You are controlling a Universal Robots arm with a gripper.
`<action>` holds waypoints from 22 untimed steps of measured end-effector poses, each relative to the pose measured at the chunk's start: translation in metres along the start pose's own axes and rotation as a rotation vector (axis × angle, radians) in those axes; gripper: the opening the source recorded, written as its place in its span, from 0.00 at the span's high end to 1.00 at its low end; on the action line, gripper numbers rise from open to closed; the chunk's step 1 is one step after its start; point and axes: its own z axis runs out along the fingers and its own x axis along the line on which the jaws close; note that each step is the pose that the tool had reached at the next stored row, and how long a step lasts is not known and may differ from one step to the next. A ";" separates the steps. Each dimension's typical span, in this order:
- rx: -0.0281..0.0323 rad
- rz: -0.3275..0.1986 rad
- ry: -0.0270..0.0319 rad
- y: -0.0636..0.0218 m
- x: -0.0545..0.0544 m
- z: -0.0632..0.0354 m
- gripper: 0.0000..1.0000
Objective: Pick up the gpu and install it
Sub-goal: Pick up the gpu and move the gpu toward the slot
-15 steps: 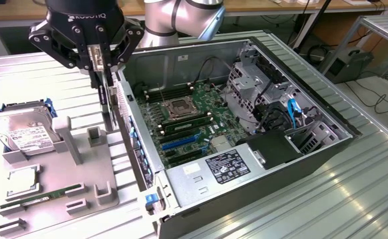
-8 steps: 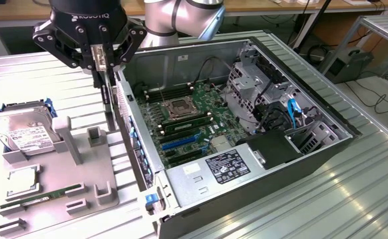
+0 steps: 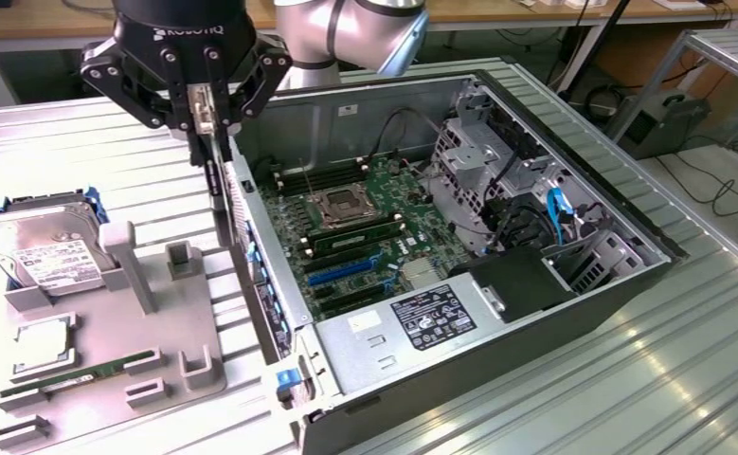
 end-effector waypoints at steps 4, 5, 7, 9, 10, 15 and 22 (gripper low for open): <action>0.0001 0.000 0.0000 0.0003 -0.004 0.0003 0.74; 0.0001 0.000 0.0000 0.0004 -0.005 0.0004 0.74; 0.0001 0.000 0.0000 0.0005 -0.007 0.0005 0.74; 0.0002 0.000 0.0000 0.0007 -0.010 0.0006 0.74; 0.0001 0.000 0.0000 0.0008 -0.011 0.0007 0.74; 0.0005 0.000 0.0000 0.0012 -0.016 0.0012 0.74; 0.0020 0.000 -0.0001 0.0018 -0.025 0.0025 0.74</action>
